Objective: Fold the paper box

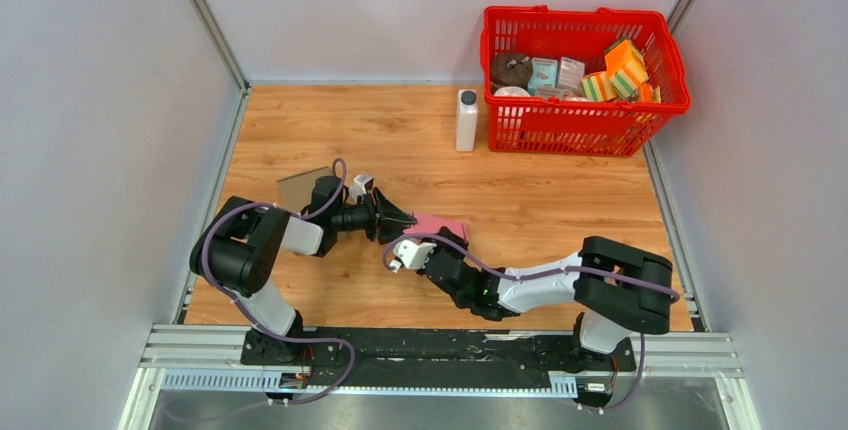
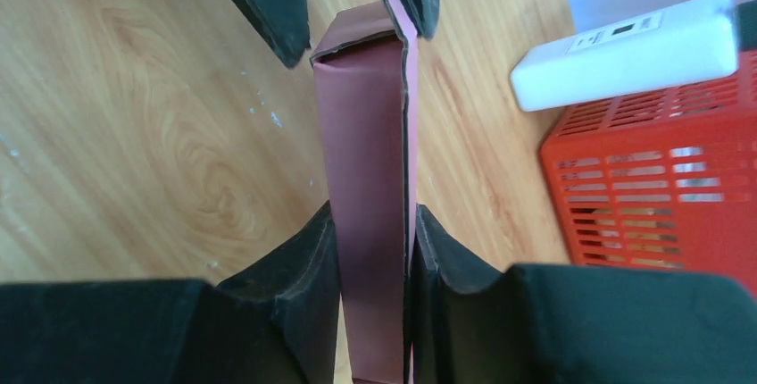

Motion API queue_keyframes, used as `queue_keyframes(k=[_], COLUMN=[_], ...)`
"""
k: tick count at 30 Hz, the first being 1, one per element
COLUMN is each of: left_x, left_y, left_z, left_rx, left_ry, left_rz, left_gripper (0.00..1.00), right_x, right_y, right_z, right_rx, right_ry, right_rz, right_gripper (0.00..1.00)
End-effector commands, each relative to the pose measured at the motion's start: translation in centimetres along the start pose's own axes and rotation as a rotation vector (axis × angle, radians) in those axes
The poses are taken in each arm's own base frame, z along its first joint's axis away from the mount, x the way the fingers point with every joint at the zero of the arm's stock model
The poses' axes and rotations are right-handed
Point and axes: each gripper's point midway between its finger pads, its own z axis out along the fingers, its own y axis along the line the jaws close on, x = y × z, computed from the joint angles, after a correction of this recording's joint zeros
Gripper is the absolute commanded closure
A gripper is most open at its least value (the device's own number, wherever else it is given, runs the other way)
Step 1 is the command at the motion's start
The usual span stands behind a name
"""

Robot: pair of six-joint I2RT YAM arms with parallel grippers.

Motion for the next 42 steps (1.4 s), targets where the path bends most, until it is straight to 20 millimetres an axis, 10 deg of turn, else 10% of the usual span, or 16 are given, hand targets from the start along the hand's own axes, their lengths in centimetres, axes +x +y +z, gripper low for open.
queue_keyframes(k=[1,10,17,34,42], left_x=[0.2,-0.1,-1.9,-3.1,-3.0], left_y=[0.1,2.2,-2.5,-6.4,-7.0], left_z=[-1.4,-5.5,-8.9,-2.5,-0.8], left_rx=[0.023,-0.246,-0.323,-0.212,-0.173], left_ry=[-0.057,-0.233,-0.42,-0.387,-0.291], left_rz=[0.144,0.464,0.749,1.026,1.09], left_gripper=[0.45,0.51,0.56,0.51,0.48], right_x=[-1.9,-2.0,-0.8,1.2,1.0], right_y=[-3.3,0.0,1.4,0.6,0.4], right_z=[-1.5,-3.9,-3.8,-2.2,-2.1], right_rx=[0.06,-0.473,-0.794,-0.762,-0.737], right_ry=[-0.003,0.168,0.41,0.407,0.379], right_rz=[0.249,0.488,0.656,0.727,0.702], right_gripper=[0.75,0.76,0.77,0.48,0.67])
